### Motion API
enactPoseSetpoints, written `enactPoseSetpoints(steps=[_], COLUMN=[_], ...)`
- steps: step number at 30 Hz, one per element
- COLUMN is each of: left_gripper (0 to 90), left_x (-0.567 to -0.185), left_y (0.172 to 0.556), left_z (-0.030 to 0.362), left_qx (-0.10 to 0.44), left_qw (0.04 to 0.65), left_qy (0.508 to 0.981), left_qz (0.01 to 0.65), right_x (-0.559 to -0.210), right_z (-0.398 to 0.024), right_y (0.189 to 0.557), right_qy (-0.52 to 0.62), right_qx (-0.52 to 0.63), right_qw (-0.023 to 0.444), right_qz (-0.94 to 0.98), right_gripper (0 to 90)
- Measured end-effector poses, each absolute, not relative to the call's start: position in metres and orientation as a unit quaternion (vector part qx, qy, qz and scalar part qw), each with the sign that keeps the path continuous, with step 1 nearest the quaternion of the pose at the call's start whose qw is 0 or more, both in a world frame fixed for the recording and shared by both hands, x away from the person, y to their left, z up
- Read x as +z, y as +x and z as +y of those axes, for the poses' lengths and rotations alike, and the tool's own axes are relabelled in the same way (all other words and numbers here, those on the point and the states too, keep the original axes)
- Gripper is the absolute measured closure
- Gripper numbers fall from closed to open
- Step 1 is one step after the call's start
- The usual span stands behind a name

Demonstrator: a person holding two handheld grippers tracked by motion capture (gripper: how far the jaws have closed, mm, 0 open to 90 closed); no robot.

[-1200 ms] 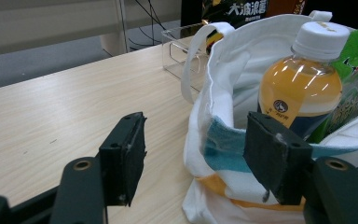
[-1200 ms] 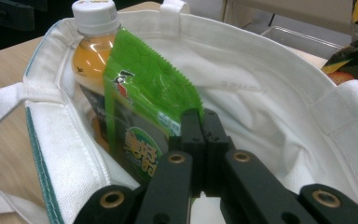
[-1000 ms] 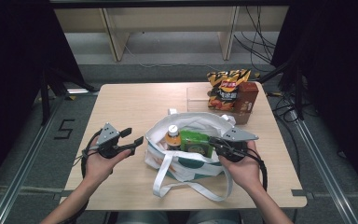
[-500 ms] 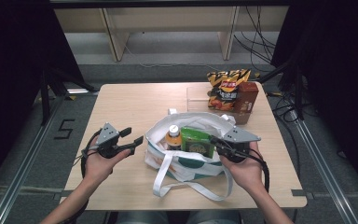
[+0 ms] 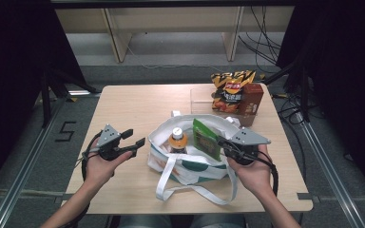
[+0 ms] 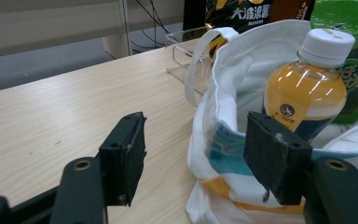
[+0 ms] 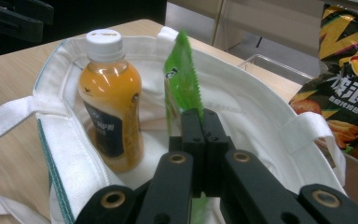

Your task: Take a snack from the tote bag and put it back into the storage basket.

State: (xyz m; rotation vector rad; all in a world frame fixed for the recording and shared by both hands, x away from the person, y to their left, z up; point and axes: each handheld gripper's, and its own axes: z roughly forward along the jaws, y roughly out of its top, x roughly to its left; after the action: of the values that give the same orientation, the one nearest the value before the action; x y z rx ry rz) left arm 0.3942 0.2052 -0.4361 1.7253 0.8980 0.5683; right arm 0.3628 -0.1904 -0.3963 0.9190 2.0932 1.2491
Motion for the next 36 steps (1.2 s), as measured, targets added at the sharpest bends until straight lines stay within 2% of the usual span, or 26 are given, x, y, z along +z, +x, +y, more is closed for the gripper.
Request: enactPoseSetpoints(steps=[13, 14, 23, 24, 35, 36], left_gripper=[38.1, 38.1, 38.1, 38.1, 38.1, 38.1], left_x=[-0.437, -0.437, -0.437, -0.438, -0.437, -0.437], left_y=[0.394, 0.394, 0.394, 0.395, 0.394, 0.394], left_z=[0.205, 0.205, 0.204, 0.204, 0.206, 0.206], left_qx=[0.237, 0.237, 0.237, 0.236, 0.236, 0.235], left_qw=[0.529, 0.531, 0.528, 0.531, 0.531, 0.531], left_qy=[0.722, 0.721, 0.723, 0.722, 0.72, 0.72], left_qz=[0.377, 0.377, 0.377, 0.376, 0.379, 0.38], right_x=[-0.39, -0.389, -0.381, -0.381, -0.363, -0.361], right_z=[-0.196, -0.196, -0.199, -0.2, -0.206, -0.207], right_y=[0.365, 0.364, 0.362, 0.363, 0.361, 0.362], right_qy=[0.332, 0.333, 0.331, 0.331, 0.329, 0.318], right_qx=[0.472, 0.468, 0.471, 0.473, 0.478, 0.481], right_qw=[0.285, 0.274, 0.279, 0.292, 0.296, 0.31], right_qz=[0.766, 0.771, 0.769, 0.763, 0.759, 0.756], right_gripper=[90.0, 90.0, 90.0, 90.0, 90.0, 90.0])
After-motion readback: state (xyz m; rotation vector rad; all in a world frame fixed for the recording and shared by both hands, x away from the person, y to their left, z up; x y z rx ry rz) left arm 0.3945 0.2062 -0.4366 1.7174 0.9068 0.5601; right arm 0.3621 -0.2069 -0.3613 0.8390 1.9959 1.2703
